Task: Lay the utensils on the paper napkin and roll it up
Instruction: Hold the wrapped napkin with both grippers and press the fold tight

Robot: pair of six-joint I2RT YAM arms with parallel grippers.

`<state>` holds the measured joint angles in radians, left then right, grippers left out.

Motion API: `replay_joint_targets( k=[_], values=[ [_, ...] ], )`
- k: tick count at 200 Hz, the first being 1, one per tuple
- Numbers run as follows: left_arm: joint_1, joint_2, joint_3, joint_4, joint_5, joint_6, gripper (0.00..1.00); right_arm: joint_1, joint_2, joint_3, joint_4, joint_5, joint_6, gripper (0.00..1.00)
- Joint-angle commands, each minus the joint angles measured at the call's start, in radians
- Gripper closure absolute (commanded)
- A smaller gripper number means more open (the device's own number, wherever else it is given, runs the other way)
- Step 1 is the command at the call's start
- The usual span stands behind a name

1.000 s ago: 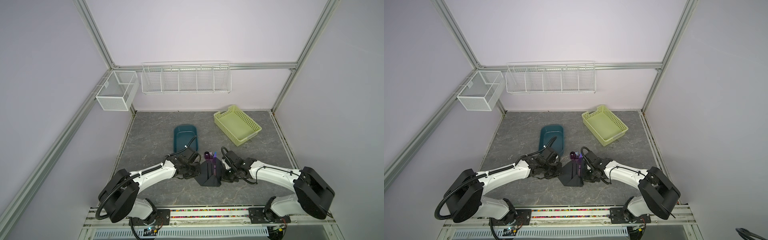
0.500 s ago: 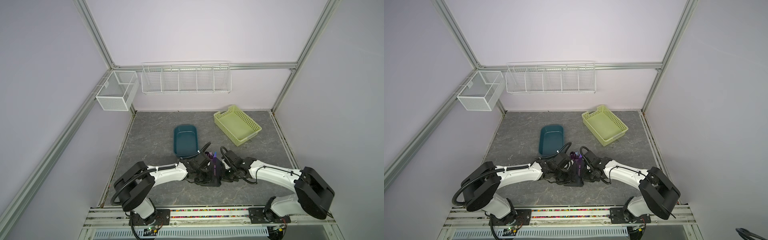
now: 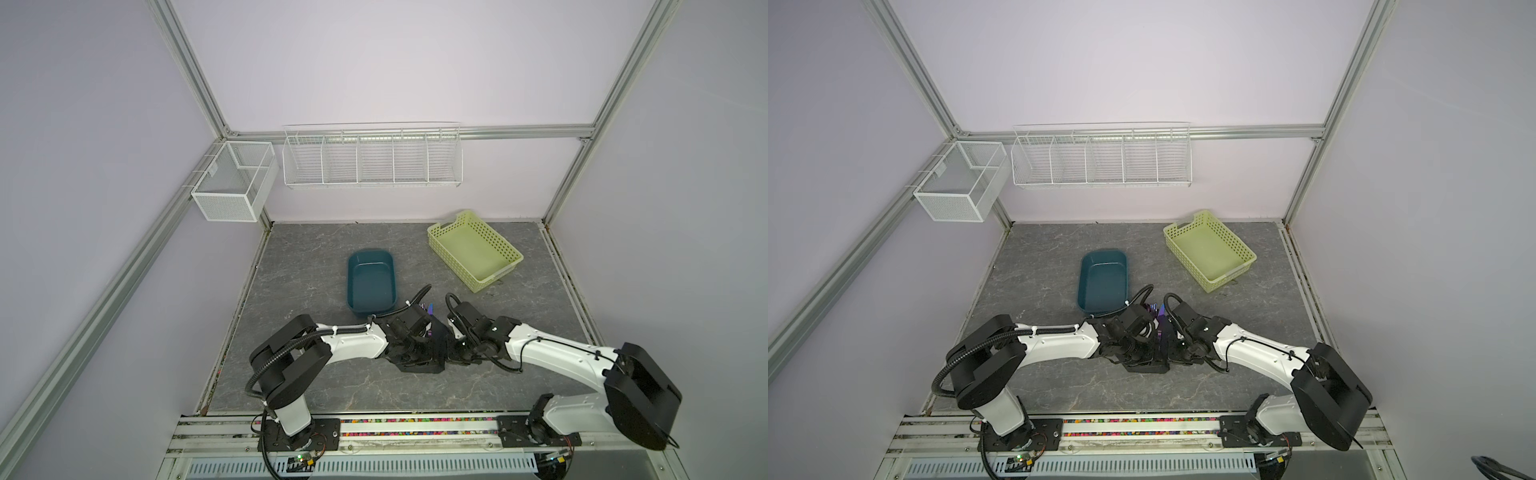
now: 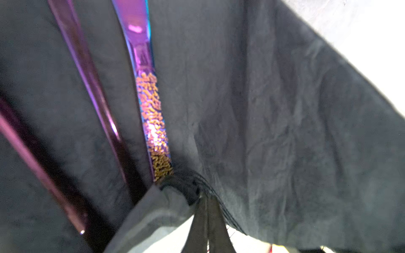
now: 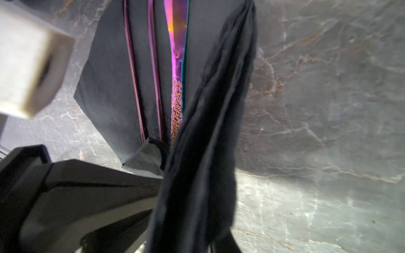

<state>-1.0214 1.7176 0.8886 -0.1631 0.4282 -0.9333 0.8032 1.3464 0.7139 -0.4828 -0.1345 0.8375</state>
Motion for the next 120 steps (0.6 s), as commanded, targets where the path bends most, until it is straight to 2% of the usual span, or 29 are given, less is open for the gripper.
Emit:
replay_joint_targets(
  k=[1,37,120],
  values=[
    [-0.003,0.02,0.025,-0.026,-0.035,-0.002,1.0,0.007,-0.02,-0.017,-0.013,0.004,0.013,0.87],
    [-0.003,0.031,0.029,-0.078,-0.07,0.019,1.0,0.007,-0.013,-0.016,0.005,-0.012,0.014,0.87],
    [-0.003,0.054,0.037,-0.013,-0.053,0.013,1.0,0.01,-0.004,-0.018,0.032,-0.042,0.012,0.87]
  ],
)
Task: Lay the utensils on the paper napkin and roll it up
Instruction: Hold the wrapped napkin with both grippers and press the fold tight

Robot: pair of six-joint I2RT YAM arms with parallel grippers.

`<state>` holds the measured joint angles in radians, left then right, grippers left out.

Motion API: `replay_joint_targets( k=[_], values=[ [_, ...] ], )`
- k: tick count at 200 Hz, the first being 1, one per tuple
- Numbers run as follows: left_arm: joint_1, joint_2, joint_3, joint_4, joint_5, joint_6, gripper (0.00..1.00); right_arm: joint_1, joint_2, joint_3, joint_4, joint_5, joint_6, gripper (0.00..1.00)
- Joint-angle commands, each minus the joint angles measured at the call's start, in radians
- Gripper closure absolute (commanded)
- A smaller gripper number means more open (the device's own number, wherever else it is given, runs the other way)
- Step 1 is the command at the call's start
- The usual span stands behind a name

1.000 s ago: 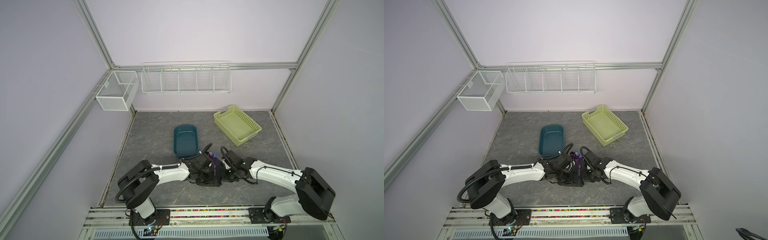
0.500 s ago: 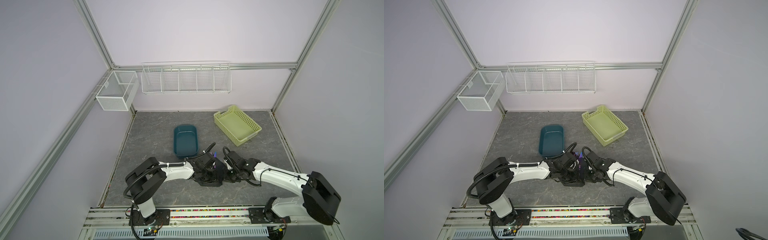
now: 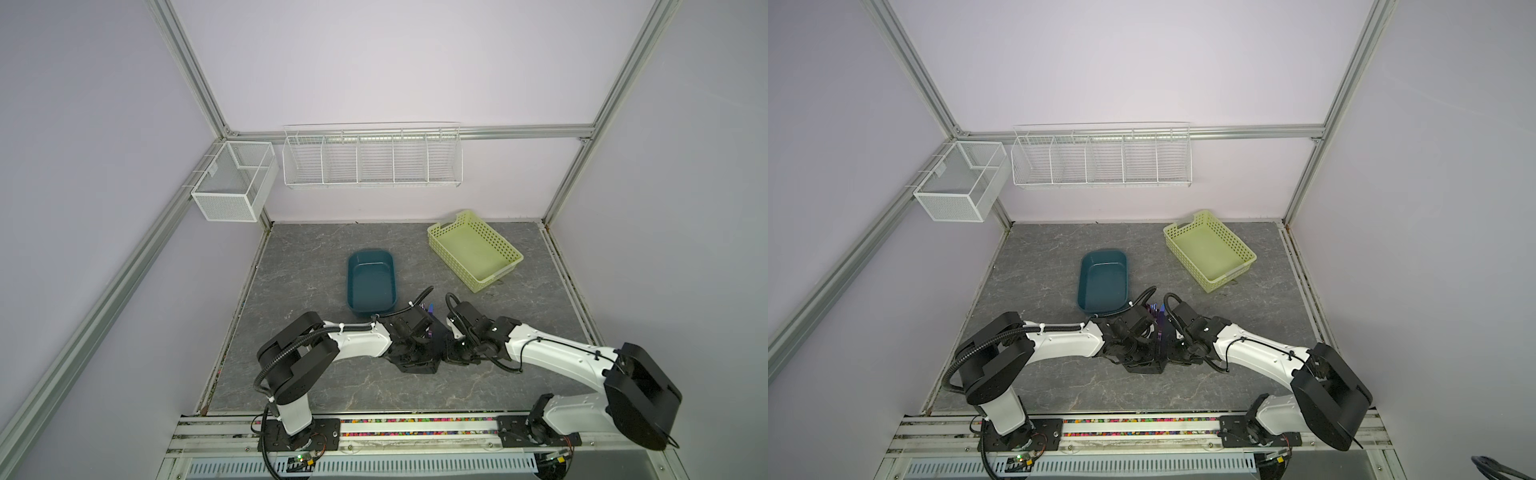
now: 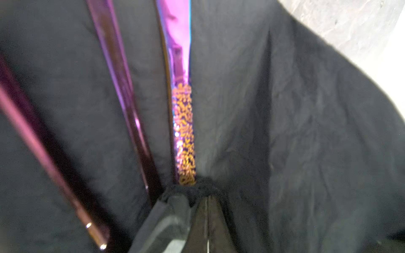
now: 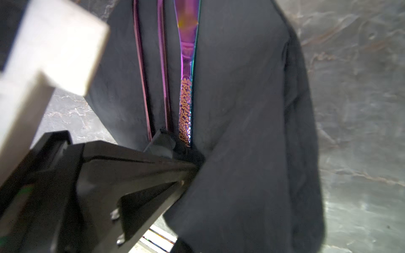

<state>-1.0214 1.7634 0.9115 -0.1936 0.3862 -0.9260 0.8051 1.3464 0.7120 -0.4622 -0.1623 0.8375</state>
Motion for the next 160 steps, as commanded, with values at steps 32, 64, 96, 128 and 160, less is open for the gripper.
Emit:
replay_joint_targets(
  k=[32,64,96,128,160],
  values=[
    [-0.003,-0.063,0.01,-0.026,-0.052,0.012,1.0,0.007,0.002,-0.013,-0.005,0.0,0.008,0.87],
    [-0.003,-0.125,0.021,-0.122,-0.095,0.042,1.0,0.007,0.005,-0.014,-0.016,0.007,0.003,0.87],
    [-0.003,-0.118,0.024,-0.163,-0.087,0.065,1.0,0.006,0.006,-0.009,-0.03,0.015,-0.004,0.87],
    [-0.003,-0.082,0.014,-0.156,-0.073,0.062,1.0,0.005,0.006,-0.006,-0.031,0.02,-0.005,0.87],
    [-0.003,-0.058,0.022,-0.127,-0.062,0.055,1.0,0.007,0.005,-0.01,0.022,-0.006,-0.005,0.87]
  ],
)
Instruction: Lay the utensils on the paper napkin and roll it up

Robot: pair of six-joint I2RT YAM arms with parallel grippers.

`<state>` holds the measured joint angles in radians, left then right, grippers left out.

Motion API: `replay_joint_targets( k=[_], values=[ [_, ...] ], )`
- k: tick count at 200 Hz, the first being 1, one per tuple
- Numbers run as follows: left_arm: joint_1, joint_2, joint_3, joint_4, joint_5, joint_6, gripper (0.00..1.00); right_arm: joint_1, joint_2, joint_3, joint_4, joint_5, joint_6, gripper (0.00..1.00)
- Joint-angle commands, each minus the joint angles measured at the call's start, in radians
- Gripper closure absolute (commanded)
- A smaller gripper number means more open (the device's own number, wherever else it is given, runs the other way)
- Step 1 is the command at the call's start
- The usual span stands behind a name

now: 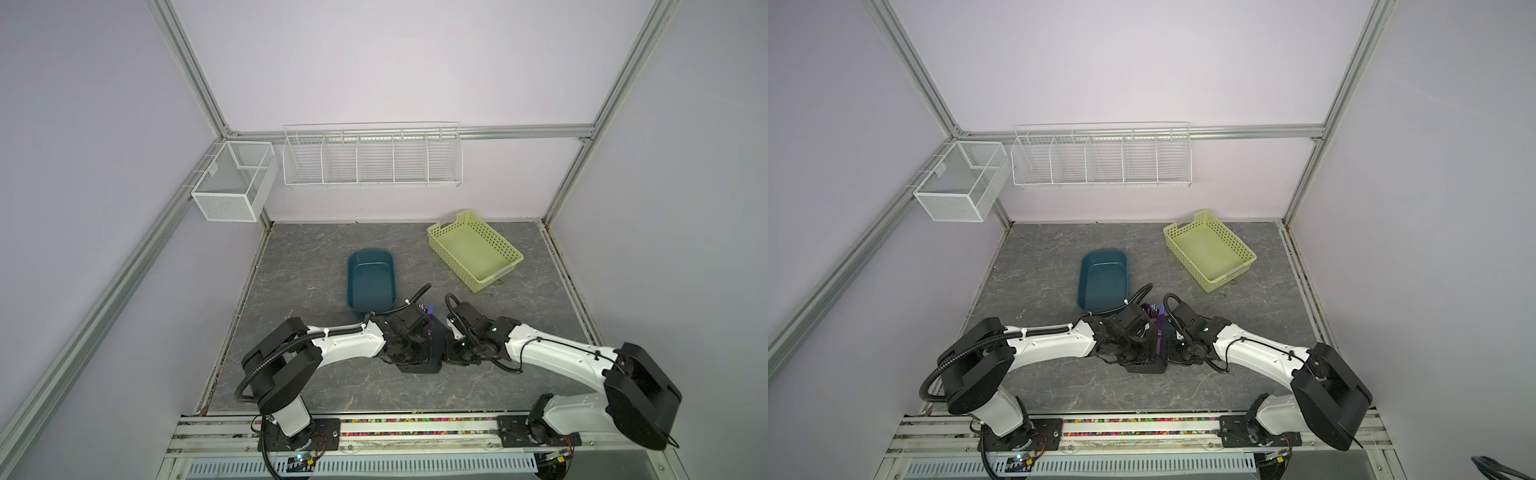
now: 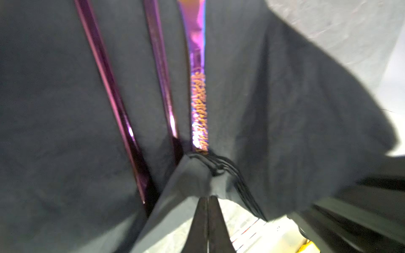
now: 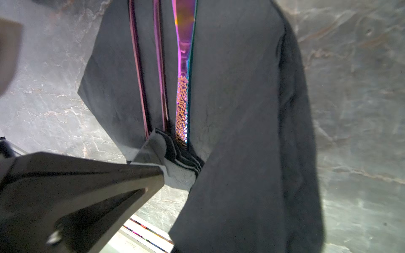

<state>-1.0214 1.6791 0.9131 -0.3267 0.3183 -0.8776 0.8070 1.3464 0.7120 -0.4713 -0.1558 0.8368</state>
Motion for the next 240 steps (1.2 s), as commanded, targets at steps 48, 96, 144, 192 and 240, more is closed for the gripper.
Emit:
replay_joint_targets(
  k=[48,96,144,192,240],
  values=[
    [-0.003,0.064,0.019,0.04,0.01,-0.013,1.0,0.005,0.04,-0.008,0.101,-0.075,-0.008,0.87],
    [-0.003,0.023,0.008,0.019,-0.034,-0.024,1.0,0.014,0.076,-0.001,0.133,-0.114,-0.016,0.87],
    [0.021,-0.096,-0.031,-0.029,-0.11,-0.049,1.0,0.027,0.107,0.015,0.142,-0.12,-0.02,0.88],
    [0.091,-0.177,-0.13,0.071,-0.074,-0.097,1.0,0.031,0.11,0.015,0.137,-0.111,-0.02,0.88],
    [0.124,-0.239,-0.211,0.184,-0.059,-0.142,0.94,0.032,0.103,0.011,0.131,-0.109,-0.02,0.88]
  ],
)
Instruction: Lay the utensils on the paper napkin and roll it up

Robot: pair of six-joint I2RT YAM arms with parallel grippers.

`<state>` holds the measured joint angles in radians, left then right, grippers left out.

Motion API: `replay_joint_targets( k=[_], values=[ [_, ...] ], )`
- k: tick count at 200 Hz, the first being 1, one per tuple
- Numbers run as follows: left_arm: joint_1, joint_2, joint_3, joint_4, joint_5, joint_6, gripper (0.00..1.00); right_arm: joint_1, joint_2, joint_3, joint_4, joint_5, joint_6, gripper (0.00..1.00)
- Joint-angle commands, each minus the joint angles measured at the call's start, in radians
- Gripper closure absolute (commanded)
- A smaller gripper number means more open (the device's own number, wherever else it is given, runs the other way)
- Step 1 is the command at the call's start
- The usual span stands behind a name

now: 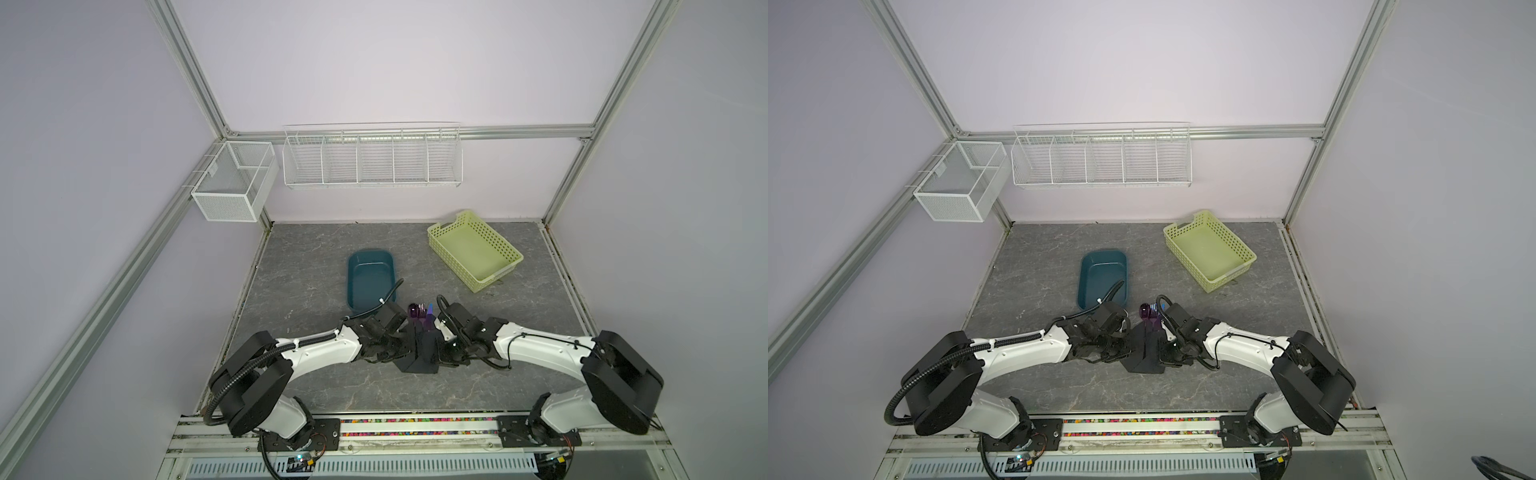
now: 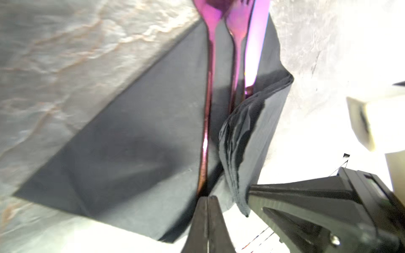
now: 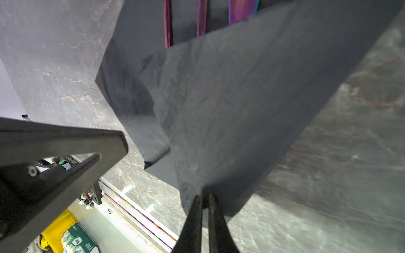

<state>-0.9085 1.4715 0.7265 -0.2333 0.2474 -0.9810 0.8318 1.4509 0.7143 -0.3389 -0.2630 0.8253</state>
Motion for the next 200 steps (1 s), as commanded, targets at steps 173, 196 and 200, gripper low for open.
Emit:
replay_joint_targets(
  k=[173,196,200],
  values=[
    [0.019,0.089,-0.096,0.394,0.185,-0.184,0.64,0.008,-0.104,-0.027,-0.087,0.103,0.012,0.81],
    [0.015,0.109,-0.095,0.463,0.204,-0.207,0.63,0.007,-0.103,-0.033,-0.085,0.106,0.017,0.82],
    [0.014,0.111,-0.093,0.473,0.206,-0.21,0.63,0.008,-0.104,-0.034,-0.082,0.105,0.018,0.82]
  ],
)
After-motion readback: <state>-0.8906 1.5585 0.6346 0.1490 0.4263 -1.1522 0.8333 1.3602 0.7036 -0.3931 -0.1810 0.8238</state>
